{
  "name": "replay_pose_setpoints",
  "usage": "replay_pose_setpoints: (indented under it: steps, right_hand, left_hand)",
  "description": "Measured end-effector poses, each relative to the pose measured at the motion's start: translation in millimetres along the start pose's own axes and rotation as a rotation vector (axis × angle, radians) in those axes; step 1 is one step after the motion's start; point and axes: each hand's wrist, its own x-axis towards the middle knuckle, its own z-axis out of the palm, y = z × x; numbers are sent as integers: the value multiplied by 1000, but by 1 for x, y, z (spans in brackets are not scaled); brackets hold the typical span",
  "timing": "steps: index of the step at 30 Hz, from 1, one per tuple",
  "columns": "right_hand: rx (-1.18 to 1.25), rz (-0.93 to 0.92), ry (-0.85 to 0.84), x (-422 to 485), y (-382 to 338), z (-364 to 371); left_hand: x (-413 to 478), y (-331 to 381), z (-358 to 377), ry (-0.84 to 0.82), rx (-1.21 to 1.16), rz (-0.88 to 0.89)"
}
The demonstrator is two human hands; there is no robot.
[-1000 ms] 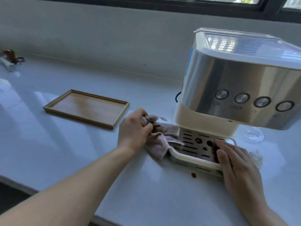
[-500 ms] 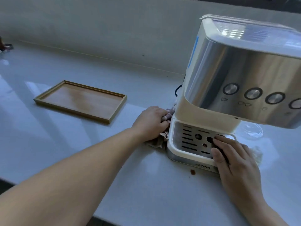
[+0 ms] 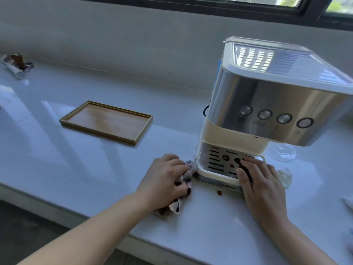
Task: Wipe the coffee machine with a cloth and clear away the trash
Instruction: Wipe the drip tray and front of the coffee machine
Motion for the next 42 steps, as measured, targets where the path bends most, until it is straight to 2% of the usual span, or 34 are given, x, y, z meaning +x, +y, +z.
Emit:
replay_pose_setpoints:
  steps: [2,5,8,12,16,17,20,22,23,25,26,27,29,30,32,34,38,42]
  right_hand:
    - [6,3,4,1,-1,0]
    - [10,4,10,1,-1,1]
    - [71,26,-6,2,-4,-2]
    - [187,23,-44,-4,-10,-20]
    - [266,-203,2,-44,-38,-41]
    - [328,-232,-59,-56,-49,-44]
    - [469,-241,-413,-72,-77,-41]
    - [530,-220,-491,-72,-85,-35]
    - [559,-188,-456,-70,-85,-34]
    - [553,-135,-326,-63,-78,-36]
    - [519,-122,-257,-60,-73,-38]
    - [472,-120,-194,-59,-70,-39]
    - [380,-143,-115,-53,-70,-37]
    - [350,-181,-113,-49,-73,-33]
    - [327,-278,-178,-41,-78,-25]
    - [312,-292,-237,-34,-78,-21]
    - [214,-216,-190,-31,-59,-28]
    - [156,-46,-157,-46,-34,-49]
  left_hand:
    - [-23,15,6,71,93,17]
    - [-39,42,20,110,187,-75]
    - [-32,69,29,100,232,-218]
    - [-25,88,32,62,231,-300]
    - [-27,85,15,132,-9,-457]
    - [-30,86,12,174,-110,-512]
    - [-37,99,6,243,-490,-676]
    - [-39,104,4,122,-756,-761]
    - [-40,104,3,35,-901,-774]
    - [-42,101,-5,-104,-1116,-689]
    - [-42,95,-8,-105,-1105,-619]
    - [-42,88,-9,-34,-991,-561]
    - [-34,69,-10,207,-644,-473]
    - [-26,63,-9,266,-532,-416]
    - [-15,51,1,213,-460,-324]
    - [-9,42,13,127,-413,-237]
    - [-10,35,24,121,-300,-151]
    - [-11,35,29,119,-240,-145]
